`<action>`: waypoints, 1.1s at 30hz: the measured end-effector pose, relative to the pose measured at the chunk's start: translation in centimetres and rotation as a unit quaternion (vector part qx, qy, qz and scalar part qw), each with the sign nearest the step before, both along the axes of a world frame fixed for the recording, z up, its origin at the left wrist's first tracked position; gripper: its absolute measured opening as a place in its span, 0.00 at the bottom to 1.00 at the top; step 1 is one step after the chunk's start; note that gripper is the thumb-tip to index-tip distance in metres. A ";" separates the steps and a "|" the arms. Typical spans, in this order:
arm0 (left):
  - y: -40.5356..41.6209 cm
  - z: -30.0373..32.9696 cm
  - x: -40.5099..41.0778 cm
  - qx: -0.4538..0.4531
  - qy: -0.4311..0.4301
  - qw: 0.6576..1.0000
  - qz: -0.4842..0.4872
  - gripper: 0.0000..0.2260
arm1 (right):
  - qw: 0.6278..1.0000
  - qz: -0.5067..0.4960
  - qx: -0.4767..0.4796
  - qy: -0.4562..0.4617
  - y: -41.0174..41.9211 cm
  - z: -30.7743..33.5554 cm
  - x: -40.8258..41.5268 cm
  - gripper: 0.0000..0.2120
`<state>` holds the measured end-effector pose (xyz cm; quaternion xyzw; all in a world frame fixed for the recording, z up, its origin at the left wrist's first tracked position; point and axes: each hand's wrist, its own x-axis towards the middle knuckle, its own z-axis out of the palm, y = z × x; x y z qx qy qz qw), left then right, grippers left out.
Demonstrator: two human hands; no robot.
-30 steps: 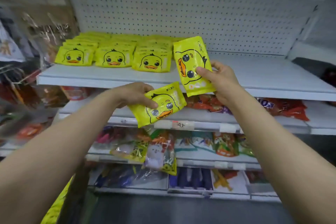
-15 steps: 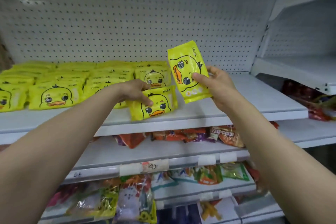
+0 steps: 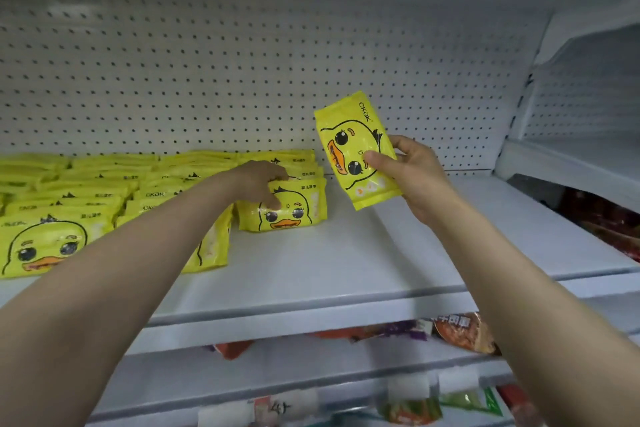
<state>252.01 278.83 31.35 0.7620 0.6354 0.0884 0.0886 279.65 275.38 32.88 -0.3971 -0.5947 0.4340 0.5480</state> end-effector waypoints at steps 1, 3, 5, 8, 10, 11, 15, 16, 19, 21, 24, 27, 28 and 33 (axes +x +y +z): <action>0.4 0.0 -0.2 -0.001 0.005 1.000 0.005 0.31 | 1.000 0.003 0.001 -0.001 0.6 0.0 0.0 0.14; 1.2 -0.1 -0.5 -0.004 0.008 1.000 0.014 0.31 | 1.000 0.011 -0.001 -0.005 1.7 0.2 0.1 0.15; 1.7 -0.2 -0.5 0.002 0.010 1.000 0.026 0.31 | 1.000 0.022 -0.002 -0.011 2.6 0.5 0.1 0.15; 2.1 -0.5 -0.4 0.028 -0.011 0.999 0.038 0.30 | 0.999 0.036 0.000 -0.027 3.8 0.8 0.2 0.13; 1.9 -0.8 -0.3 0.041 -0.034 0.998 0.040 0.29 | 0.998 0.041 0.005 -0.042 4.5 0.9 0.4 0.12; 1.8 -1.0 -0.3 0.054 -0.035 0.997 0.037 0.29 | 0.998 0.044 0.007 -0.049 4.9 0.9 0.4 0.12; 0.5 -1.8 -0.5 0.104 -0.017 0.993 0.058 0.29 | 0.995 0.056 0.025 -0.078 5.9 0.9 -0.1 0.13; 0.0 -2.0 -0.7 0.112 -0.024 0.991 0.075 0.29 | 0.994 0.058 0.030 -0.090 6.1 0.9 -0.3 0.13; -2.2 -2.5 -1.4 0.157 -0.050 0.976 0.142 0.28 | 0.986 0.090 0.037 -0.134 6.7 0.9 -1.3 0.13; -4.1 -3.1 -1.9 0.186 -0.050 0.963 0.186 0.26 | 0.975 0.115 0.046 -0.186 7.1 0.9 -2.0 0.13; -6.6 -4.4 -2.5 0.218 -0.041 0.952 0.212 0.23 | 0.942 0.153 0.056 -0.293 7.9 0.3 -3.7 0.13; -7.9 -5.4 -2.9 0.227 -0.036 0.949 0.216 0.25 | 0.892 0.191 0.059 -0.405 8.5 -0.7 -5.9 0.20; -8.0 -5.7 -3.0 0.232 -0.034 0.948 0.215 0.29 | 0.877 0.196 0.062 -0.435 8.6 -1.0 -6.6 0.23; -8.1 -6.8 -3.8 0.255 -0.002 0.946 0.200 0.29 | 0.854 0.218 0.073 -0.466 8.2 -1.9 -9.1 0.22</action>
